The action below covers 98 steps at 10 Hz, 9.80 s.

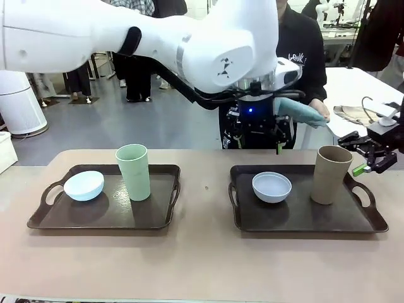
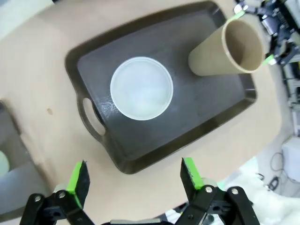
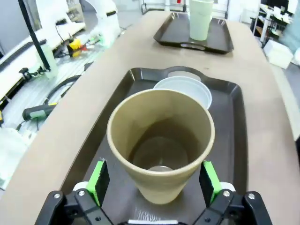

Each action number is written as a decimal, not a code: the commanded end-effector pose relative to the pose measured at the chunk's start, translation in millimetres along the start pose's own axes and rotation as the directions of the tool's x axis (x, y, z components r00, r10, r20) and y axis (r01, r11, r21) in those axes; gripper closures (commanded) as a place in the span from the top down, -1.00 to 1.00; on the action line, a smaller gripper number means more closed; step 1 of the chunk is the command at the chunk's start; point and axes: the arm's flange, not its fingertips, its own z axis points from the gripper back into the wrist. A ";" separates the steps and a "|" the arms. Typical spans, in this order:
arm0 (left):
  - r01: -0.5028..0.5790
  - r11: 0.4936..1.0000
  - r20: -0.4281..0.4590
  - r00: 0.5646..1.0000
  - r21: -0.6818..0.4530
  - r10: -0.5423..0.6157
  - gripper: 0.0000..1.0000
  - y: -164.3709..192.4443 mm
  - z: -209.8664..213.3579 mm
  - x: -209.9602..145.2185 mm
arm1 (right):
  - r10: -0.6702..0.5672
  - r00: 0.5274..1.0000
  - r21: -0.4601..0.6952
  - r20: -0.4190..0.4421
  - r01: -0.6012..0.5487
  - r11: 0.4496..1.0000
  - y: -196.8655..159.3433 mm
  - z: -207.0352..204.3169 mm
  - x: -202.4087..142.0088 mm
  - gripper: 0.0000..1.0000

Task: Set up a tray with a mat and arrange the tableware.
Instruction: Pick up the Picnic Bowl and Reusable plastic cup from the Handle tray in front of the human's position and hold them in the air, then place the Picnic Bowl and Reusable plastic cup back onto the Handle tray in front of the human's position.

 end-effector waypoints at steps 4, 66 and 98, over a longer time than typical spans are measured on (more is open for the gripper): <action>-0.005 0.998 0.023 1.000 0.058 0.003 1.00 -29.4 -28.6 13.5 | -0.081 0.996 0.065 0.029 0.079 0.995 -17.8 0.2 -19.7 1.00; -0.285 0.957 0.103 0.952 -0.059 0.290 -1.00 40.9 65.6 -5.9 | 0.322 0.936 -0.111 -0.144 -0.338 0.935 112.4 17.6 163.0 -0.79; -0.211 0.977 0.025 0.977 -0.010 0.212 -0.93 27.2 -66.6 0.0 | 0.203 0.979 -0.105 0.010 -0.201 0.974 68.8 -18.5 42.2 0.74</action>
